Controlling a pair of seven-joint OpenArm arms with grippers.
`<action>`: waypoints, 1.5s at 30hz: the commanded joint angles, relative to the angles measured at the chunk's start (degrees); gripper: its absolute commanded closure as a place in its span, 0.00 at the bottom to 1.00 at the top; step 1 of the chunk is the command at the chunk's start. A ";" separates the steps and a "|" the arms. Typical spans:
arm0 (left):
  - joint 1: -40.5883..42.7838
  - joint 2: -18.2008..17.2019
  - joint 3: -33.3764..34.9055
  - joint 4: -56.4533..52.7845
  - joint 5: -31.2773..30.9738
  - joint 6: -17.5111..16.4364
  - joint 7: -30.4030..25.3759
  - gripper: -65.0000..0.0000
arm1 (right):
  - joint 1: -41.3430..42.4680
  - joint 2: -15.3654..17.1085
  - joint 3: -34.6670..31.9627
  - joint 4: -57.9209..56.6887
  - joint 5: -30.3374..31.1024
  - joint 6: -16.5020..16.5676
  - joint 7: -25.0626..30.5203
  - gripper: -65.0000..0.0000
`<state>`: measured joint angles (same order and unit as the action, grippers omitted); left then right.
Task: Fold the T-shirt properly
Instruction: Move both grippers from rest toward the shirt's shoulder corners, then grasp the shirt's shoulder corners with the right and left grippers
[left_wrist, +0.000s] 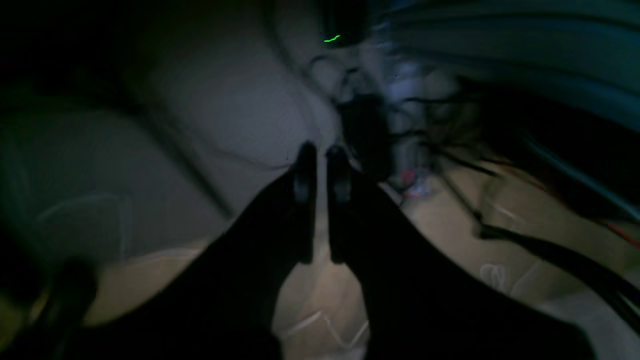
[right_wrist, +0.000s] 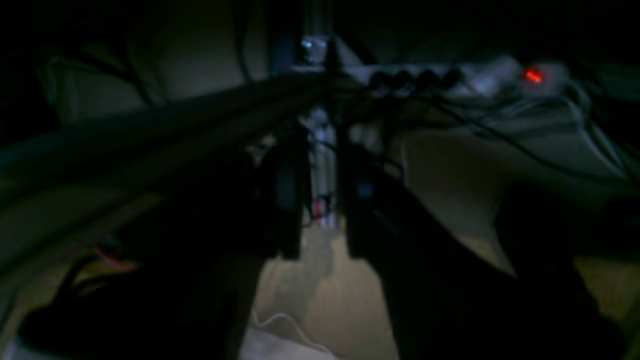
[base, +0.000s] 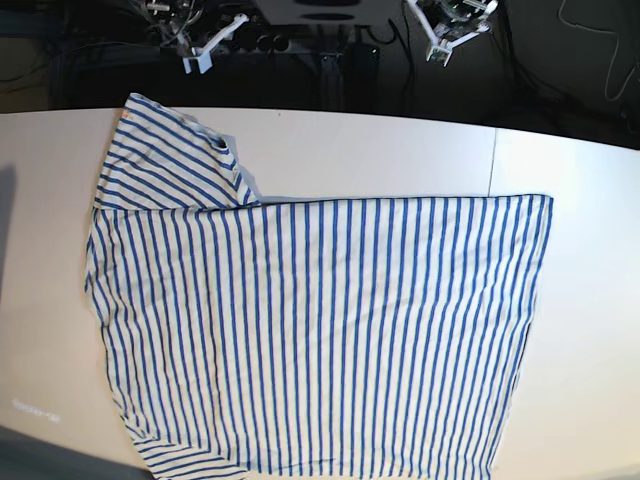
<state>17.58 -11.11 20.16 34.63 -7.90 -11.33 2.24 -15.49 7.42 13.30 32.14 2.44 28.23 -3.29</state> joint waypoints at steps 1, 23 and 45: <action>1.62 -0.59 -0.48 2.89 -0.59 -1.81 -0.68 0.89 | -1.62 0.83 0.04 2.12 2.03 -0.74 -0.55 0.77; 28.48 -5.16 -24.06 53.94 -16.76 -21.53 6.86 0.88 | -38.56 14.97 1.81 68.50 38.82 3.98 -22.91 0.62; 35.45 -7.17 -24.37 71.17 -16.74 -21.51 9.86 0.88 | -32.00 18.69 26.27 72.46 47.95 3.48 -26.18 0.57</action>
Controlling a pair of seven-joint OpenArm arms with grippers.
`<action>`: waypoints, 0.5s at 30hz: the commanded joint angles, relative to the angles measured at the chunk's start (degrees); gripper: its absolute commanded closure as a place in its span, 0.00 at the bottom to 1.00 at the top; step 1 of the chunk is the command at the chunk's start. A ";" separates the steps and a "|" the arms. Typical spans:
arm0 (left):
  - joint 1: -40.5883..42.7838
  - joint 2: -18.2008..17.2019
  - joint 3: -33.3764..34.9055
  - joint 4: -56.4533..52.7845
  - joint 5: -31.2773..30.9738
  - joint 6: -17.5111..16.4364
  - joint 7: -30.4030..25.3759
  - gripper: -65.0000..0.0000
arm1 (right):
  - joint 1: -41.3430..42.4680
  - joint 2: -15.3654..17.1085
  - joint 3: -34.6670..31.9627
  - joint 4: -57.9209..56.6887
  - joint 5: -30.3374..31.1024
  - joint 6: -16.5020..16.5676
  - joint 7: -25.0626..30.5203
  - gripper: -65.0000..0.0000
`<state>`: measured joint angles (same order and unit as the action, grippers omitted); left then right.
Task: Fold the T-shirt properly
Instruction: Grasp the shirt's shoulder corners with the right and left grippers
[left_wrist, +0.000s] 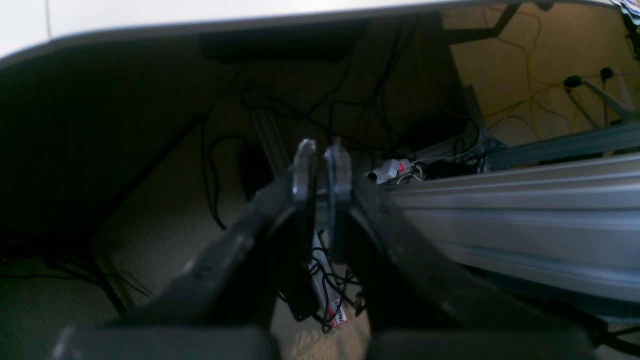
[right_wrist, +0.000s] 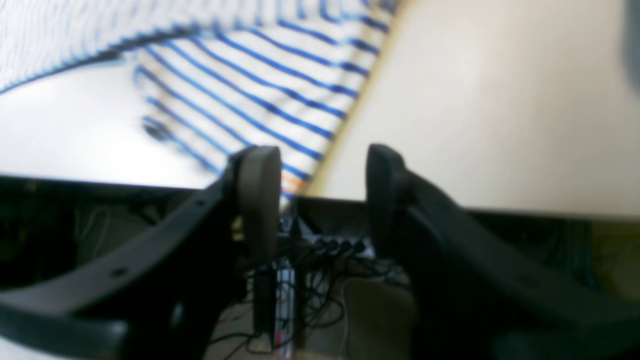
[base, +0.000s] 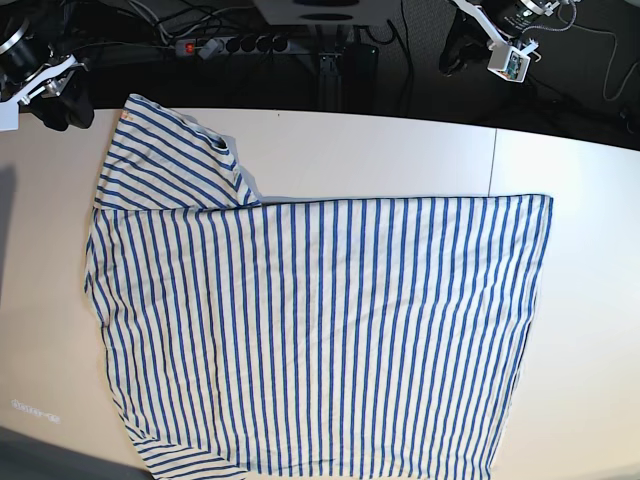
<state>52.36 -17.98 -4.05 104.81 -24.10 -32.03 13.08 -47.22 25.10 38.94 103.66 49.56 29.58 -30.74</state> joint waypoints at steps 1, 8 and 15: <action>0.68 -0.28 -0.15 0.98 -0.55 -0.81 -0.96 0.88 | 0.79 1.25 0.63 -1.31 1.36 2.12 1.05 0.57; 0.66 -0.31 -0.15 0.98 -0.55 -0.81 -1.01 0.88 | 7.93 2.16 -0.44 -13.33 4.15 2.19 -1.11 0.57; 0.66 -0.31 -0.15 0.98 -0.52 -0.83 -0.79 0.88 | 13.60 2.49 -6.86 -17.68 3.32 2.34 -1.33 0.57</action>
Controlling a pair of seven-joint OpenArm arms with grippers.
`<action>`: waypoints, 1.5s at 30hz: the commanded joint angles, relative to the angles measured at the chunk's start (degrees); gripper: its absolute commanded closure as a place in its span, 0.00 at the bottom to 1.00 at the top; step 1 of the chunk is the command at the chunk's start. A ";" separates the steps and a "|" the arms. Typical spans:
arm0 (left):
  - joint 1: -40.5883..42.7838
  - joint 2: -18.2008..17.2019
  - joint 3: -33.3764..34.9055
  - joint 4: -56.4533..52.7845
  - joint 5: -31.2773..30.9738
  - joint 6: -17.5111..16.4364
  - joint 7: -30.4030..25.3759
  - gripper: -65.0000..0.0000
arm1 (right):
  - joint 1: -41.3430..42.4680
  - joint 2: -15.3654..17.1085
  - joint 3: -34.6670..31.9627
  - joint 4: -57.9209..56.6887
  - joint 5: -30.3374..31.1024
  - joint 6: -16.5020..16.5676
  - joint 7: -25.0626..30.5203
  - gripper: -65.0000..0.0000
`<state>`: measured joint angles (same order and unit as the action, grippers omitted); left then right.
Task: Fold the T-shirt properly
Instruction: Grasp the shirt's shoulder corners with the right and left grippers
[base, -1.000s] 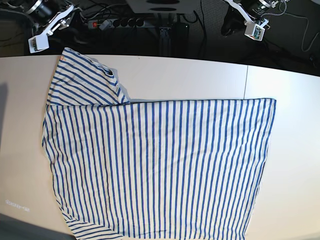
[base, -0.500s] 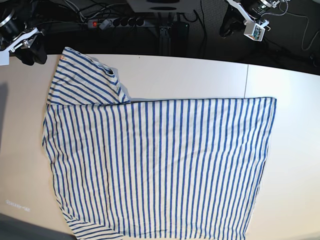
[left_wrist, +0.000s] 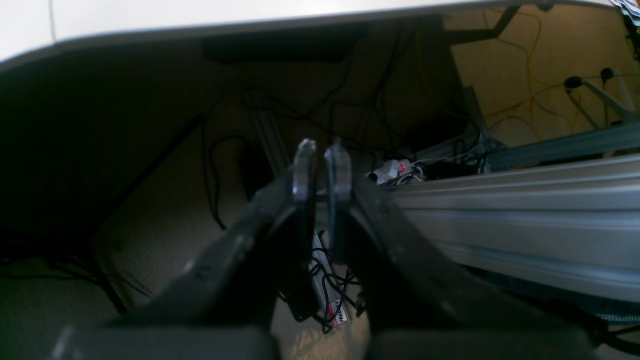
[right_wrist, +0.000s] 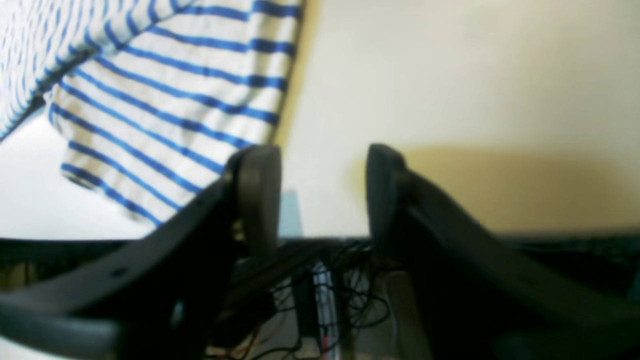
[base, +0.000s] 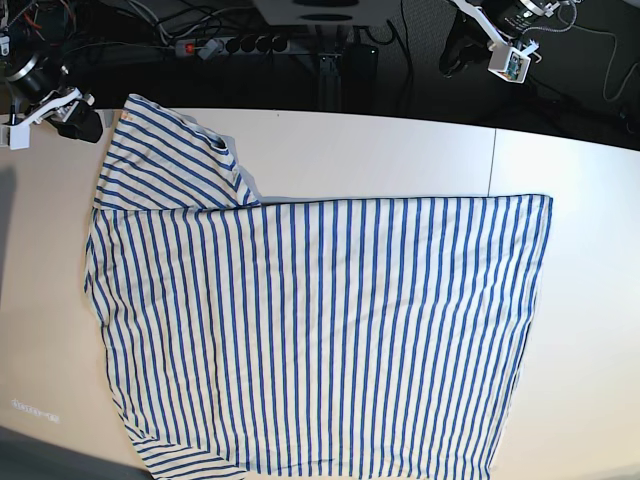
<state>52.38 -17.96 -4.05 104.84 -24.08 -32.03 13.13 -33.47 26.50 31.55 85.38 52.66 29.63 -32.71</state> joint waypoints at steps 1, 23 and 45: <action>0.63 -0.33 -0.15 0.96 -0.55 -0.83 -0.83 0.88 | 0.61 1.09 -0.59 0.13 0.24 2.29 0.52 0.57; -0.15 -1.16 -0.15 1.03 -2.78 -0.79 -0.59 0.76 | 1.60 -7.10 -8.83 -0.98 -0.17 2.29 1.01 0.57; -5.99 -9.46 -16.65 7.04 -17.86 4.96 8.98 0.76 | 5.42 -8.44 -8.81 -0.96 -12.09 2.32 5.77 1.00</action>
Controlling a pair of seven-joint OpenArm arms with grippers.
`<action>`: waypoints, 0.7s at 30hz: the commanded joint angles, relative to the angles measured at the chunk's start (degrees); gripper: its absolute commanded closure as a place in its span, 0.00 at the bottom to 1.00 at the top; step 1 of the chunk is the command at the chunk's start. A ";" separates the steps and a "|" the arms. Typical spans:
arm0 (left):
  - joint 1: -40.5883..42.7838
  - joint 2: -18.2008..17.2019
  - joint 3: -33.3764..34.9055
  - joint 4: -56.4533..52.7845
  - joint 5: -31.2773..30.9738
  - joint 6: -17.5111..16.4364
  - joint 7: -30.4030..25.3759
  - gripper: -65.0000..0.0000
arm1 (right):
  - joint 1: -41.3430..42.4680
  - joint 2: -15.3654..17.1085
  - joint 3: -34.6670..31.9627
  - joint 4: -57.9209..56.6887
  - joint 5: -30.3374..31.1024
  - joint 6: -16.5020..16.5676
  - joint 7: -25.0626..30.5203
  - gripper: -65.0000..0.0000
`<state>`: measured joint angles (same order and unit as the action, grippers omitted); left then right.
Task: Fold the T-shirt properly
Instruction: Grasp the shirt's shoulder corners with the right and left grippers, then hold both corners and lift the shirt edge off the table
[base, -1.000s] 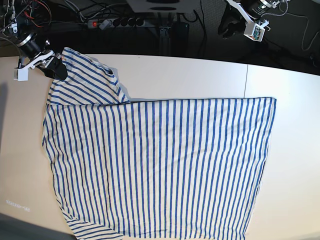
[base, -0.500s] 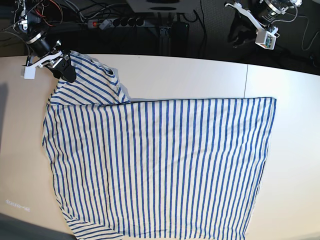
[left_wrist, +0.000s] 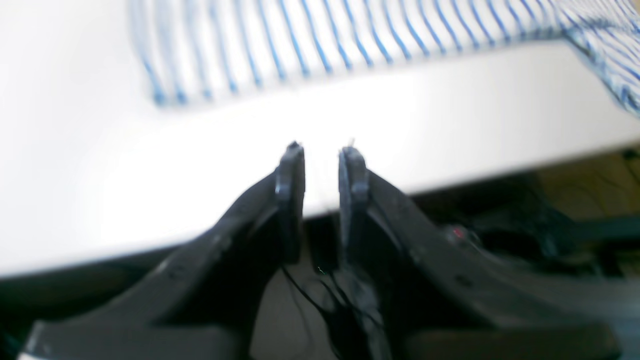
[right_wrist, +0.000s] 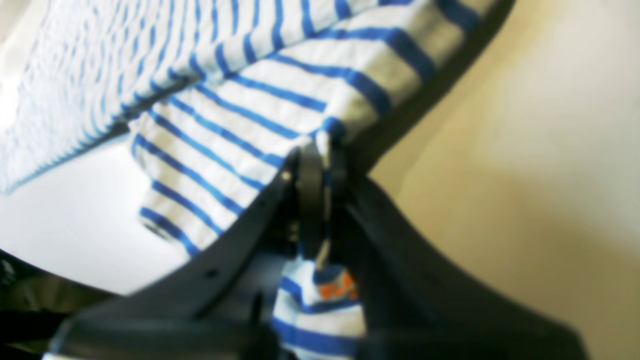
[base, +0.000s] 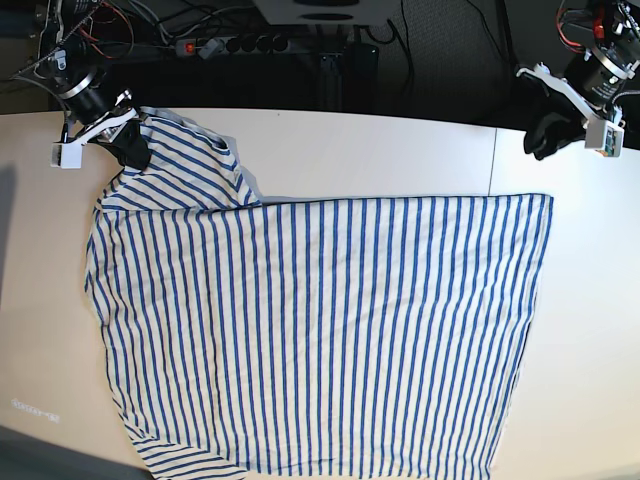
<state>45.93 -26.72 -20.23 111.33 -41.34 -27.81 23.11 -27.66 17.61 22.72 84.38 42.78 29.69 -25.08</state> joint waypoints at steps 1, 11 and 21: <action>-0.85 -1.51 -0.48 -0.55 -0.61 1.51 -1.03 0.73 | -0.28 0.48 0.02 0.04 -3.34 2.25 -1.70 1.00; -16.85 -5.46 1.42 -18.05 -6.25 4.66 2.67 0.69 | 0.07 0.48 0.02 0.04 -5.31 2.23 -1.66 1.00; -24.59 -5.99 8.98 -21.29 -7.74 4.61 4.22 0.65 | 0.66 0.50 0.02 0.04 -5.53 2.23 -1.70 1.00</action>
<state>21.71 -31.59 -10.85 89.27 -48.49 -22.74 28.29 -26.65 17.58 22.68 84.47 39.57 29.69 -24.29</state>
